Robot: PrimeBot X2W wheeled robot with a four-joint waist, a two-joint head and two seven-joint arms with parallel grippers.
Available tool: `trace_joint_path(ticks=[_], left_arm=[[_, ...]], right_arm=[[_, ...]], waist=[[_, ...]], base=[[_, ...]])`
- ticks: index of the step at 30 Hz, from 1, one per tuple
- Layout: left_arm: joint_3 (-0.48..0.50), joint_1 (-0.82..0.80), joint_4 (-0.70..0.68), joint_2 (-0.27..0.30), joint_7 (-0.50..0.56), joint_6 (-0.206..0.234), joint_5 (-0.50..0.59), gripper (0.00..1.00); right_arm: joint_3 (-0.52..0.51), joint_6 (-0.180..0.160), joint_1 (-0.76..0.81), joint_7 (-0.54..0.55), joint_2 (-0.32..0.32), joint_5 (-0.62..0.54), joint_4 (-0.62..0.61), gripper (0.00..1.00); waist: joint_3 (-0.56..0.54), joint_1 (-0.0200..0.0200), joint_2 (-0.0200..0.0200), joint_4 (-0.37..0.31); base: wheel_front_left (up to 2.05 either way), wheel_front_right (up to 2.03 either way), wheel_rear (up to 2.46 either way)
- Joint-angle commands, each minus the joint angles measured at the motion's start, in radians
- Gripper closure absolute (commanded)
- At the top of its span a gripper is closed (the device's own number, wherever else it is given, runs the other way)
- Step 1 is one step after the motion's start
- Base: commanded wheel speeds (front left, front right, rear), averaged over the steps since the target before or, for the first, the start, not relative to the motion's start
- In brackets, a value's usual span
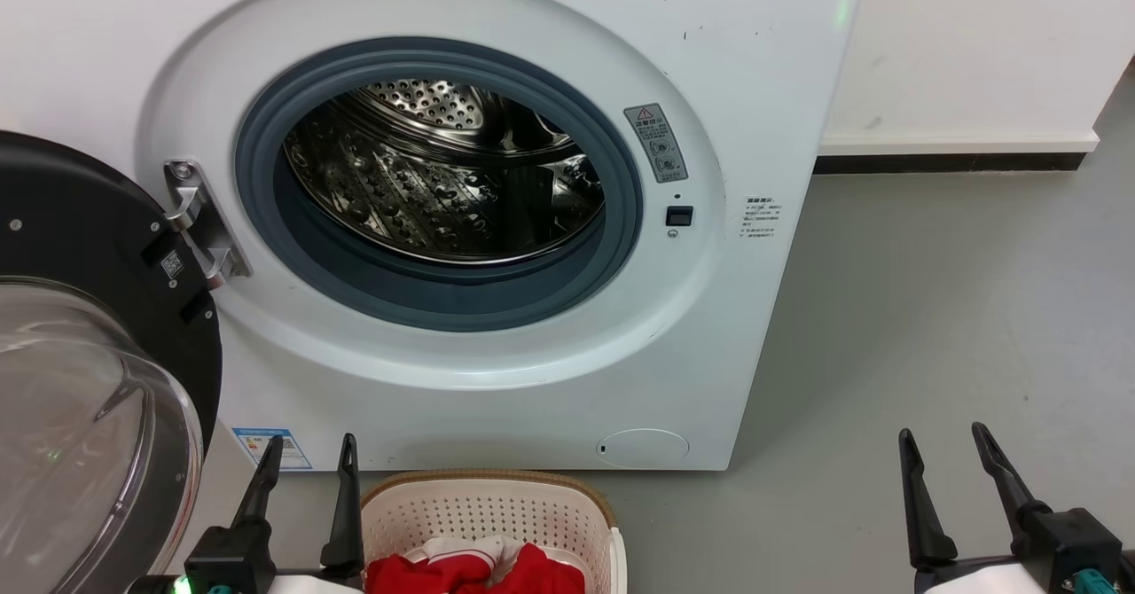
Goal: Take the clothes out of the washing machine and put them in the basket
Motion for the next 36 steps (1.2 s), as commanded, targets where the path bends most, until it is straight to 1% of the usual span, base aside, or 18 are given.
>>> trace_joint_path(ticks=[1,17,28,29,32,36], left_arm=[[0.003,0.009,0.001,-0.007,-0.003,-0.003,0.011,0.0],[0.008,-0.003,0.009,-0.018,-0.003,-0.013,0.042,0.0],[0.015,-0.01,0.012,-0.023,-0.003,-0.014,0.035,0.0],[0.012,-0.001,0.017,-0.021,0.0,-0.012,0.034,1.0],[0.013,0.007,0.048,-0.024,0.007,-0.012,0.028,1.0],[0.028,-0.015,0.065,-0.024,0.038,-0.016,-0.056,1.0]], right_arm=[[0.003,-0.001,0.006,-0.002,0.0,0.003,-0.002,0.0],[0.002,-0.001,-0.009,-0.002,0.0,0.002,0.003,0.0],[0.005,-0.001,-0.011,-0.002,0.0,-0.003,0.003,0.0],[0.005,0.0,-0.003,0.0,0.0,0.002,0.006,1.0],[0.005,0.0,0.003,0.004,0.002,0.006,0.034,1.0],[0.0,0.0,-0.012,0.026,0.002,0.096,0.043,1.0]], waist=[[0.0,0.0001,-0.0001,0.0],[0.005,0.0001,-0.0001,0.001],[0.006,0.0001,-0.0001,0.002],[0.006,0.0002,-0.0001,0.002],[0.006,0.0003,-0.0001,0.002],[0.007,0.0003,-0.0001,0.002]], base=[[0.0,0.0,0.0],[0.0,0.0,0.0],[0.0,0.0,0.0],[0.0,0.0,0.0],[0.0,0.0,0.0],[0.0,0.0,0.0]])
